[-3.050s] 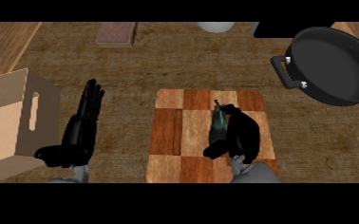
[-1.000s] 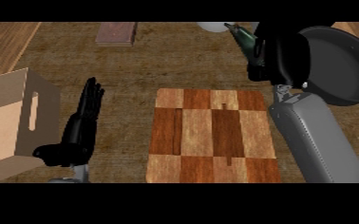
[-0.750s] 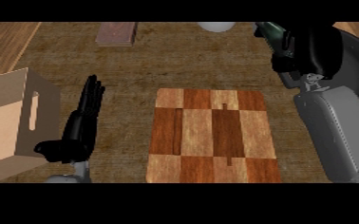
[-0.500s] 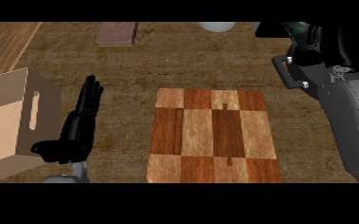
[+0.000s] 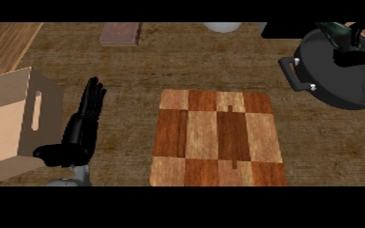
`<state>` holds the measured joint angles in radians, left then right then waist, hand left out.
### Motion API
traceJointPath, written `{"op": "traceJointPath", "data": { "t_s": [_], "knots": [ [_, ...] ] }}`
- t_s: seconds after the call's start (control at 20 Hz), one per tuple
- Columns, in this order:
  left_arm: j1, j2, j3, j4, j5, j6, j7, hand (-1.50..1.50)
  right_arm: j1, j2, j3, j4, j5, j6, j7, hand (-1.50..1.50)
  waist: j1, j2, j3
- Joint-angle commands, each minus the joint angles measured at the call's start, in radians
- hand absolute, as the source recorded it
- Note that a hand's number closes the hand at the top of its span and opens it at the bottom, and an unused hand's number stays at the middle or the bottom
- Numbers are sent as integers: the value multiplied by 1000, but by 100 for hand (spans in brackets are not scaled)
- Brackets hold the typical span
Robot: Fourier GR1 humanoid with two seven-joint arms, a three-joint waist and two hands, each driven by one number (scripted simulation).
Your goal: Pick the eggplant from the cutting board and place it in the pot
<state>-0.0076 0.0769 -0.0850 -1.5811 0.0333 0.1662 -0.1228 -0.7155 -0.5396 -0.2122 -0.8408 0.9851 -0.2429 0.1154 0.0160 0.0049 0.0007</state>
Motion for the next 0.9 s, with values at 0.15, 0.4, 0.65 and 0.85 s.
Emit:
{"op": "traceJointPath", "data": {
  "t_s": [0.15, 0.4, 0.65, 0.85],
  "knots": [
    [-6, -11, -22, -18, -5, -14, 14, 0, -118, -33, -41, 346, -5, -13, -116, 150, 26, 10, 1],
    [-8, -15, -12, 27, -4, -25, -39, 0, -99, -96, -86, 522, -5, -58, -177, 150, 36, 16, 2],
    [-37, -13, -22, 0, -16, -16, 10, 0, -100, -131, -120, 632, -20, 12, -82, -150, 43, 21, 4],
    [-41, -24, -9, 13, -19, 3, 6, 0, -78, -129, -194, 630, -121, 58, -317, -150, 27, 16, 5]
  ]
}}
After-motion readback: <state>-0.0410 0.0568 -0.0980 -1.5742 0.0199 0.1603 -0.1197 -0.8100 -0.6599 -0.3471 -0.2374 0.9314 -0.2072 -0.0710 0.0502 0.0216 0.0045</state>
